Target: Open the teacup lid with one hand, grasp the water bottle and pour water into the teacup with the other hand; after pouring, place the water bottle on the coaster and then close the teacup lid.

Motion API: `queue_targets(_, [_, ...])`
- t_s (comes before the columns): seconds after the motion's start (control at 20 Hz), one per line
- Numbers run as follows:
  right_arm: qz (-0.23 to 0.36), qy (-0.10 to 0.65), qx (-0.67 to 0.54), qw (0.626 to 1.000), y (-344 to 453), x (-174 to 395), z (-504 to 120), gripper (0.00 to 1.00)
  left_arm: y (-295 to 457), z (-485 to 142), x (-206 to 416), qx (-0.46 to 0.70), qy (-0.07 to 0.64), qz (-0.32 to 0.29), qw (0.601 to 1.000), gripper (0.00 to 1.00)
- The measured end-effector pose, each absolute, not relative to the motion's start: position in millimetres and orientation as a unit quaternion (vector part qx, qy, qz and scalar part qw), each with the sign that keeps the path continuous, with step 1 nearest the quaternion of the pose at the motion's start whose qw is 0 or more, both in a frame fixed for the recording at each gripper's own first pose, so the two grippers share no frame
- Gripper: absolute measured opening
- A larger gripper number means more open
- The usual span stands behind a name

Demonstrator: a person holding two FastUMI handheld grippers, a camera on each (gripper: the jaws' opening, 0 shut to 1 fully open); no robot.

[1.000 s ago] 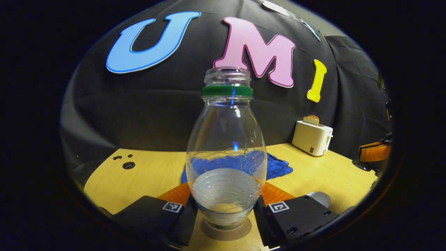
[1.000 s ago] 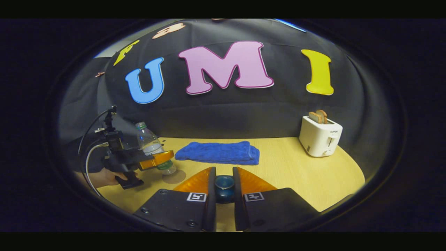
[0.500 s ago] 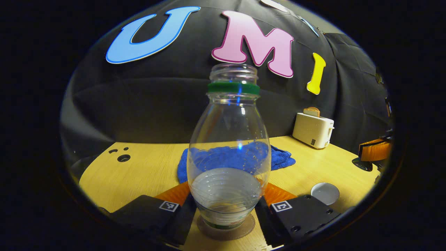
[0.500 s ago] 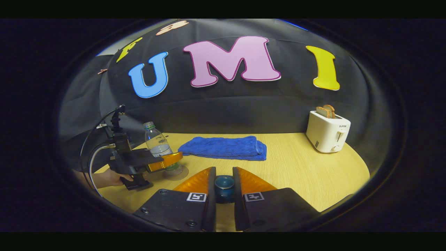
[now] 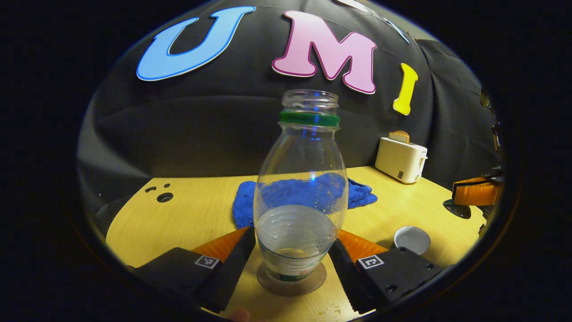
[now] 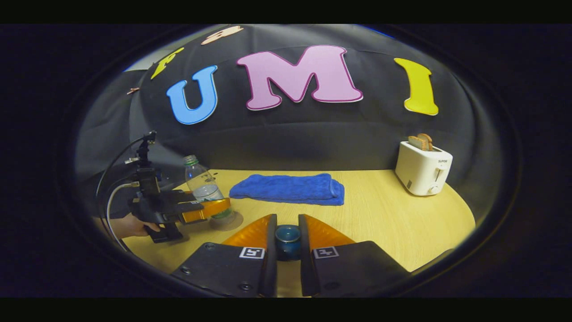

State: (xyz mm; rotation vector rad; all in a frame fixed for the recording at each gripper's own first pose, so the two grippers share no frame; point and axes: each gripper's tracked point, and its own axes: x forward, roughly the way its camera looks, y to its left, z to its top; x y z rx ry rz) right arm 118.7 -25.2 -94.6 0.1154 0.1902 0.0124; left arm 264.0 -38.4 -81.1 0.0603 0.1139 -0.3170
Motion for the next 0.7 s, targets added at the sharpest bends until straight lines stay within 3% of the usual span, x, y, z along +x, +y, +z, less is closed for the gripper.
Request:
queue_targets(0.45, [0.006,0.092,0.057,0.994,-20,125,-98,0.24,-28,-103,227,0.024,0.09,-0.18,0.979,0.96])
queue_targets(0.5, [0.006,0.092,0.056,0.994,-20,126,-98,0.19,-26,-106,220,0.021,0.094,-0.182,0.979,0.96])
queue_targets(0.55, [0.006,0.09,0.056,0.994,-19,128,-98,0.24,-23,-107,212,0.019,0.097,-0.183,0.978,0.96])
queue_targets(0.65, [0.01,0.082,0.056,0.995,-16,132,-98,0.24,-15,-113,196,0.022,0.106,-0.181,0.977,0.96])
queue_targets(0.7, [0.012,0.076,0.054,0.996,-14,135,-97,0.19,-11,-115,187,0.024,0.109,-0.179,0.978,0.96])
